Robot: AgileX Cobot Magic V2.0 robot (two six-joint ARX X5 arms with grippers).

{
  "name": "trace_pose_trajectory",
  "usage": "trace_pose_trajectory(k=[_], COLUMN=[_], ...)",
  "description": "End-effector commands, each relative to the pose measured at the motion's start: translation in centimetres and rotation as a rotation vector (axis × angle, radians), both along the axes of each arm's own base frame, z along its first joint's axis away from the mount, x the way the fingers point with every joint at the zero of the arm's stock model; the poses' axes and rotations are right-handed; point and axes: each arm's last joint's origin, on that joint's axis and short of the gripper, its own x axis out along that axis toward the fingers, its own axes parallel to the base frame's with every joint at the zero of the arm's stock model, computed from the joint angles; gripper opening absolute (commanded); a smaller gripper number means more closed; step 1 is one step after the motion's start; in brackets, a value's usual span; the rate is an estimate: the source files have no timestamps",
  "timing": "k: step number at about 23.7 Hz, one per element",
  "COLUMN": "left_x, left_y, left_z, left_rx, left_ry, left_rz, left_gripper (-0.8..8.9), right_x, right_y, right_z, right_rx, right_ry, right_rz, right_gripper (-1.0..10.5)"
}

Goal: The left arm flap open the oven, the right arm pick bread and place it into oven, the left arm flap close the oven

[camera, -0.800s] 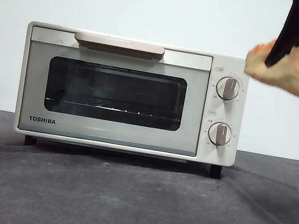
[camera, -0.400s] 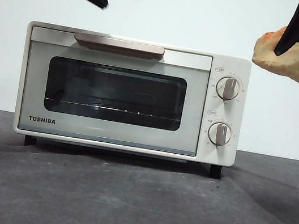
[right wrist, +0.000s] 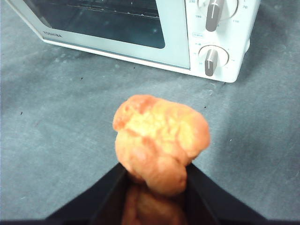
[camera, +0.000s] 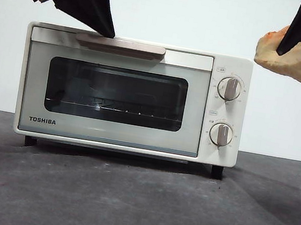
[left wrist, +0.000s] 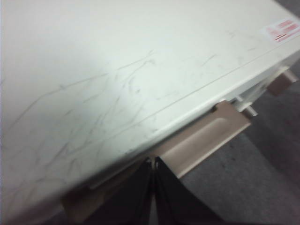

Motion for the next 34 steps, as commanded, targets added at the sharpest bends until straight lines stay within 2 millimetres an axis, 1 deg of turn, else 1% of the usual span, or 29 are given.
trace_pose_trajectory(k=[1,8,22,34], left_x=[0.5,0.6,-1.3,-4.3], left_y=[-0.6,-1.0,-2.6,-4.4], left_z=[0.1,-0.4,-1.5,-2.6], left_rx=[0.032,0.052,0.134,0.211], left_ry=[-0.029,-0.008,0.090,0.261], left_rz=[-0.004,-0.020,-0.111,-0.191], left_gripper=[0.17,0.16,0.16,0.16], right_x=[0.0,-0.1,-0.1,-0.1], right_y=[0.2,0.1,0.1,0.1], right_z=[0.6,0.5,0.5,0.5], right_rx=[0.005,-0.005,-0.004,-0.004], right_ry=[-0.021,-0.013,-0.014,-0.015], right_rz=[0.016,0.017,0.017,0.018], right_gripper=[1.4,1.4,1.4,1.4])
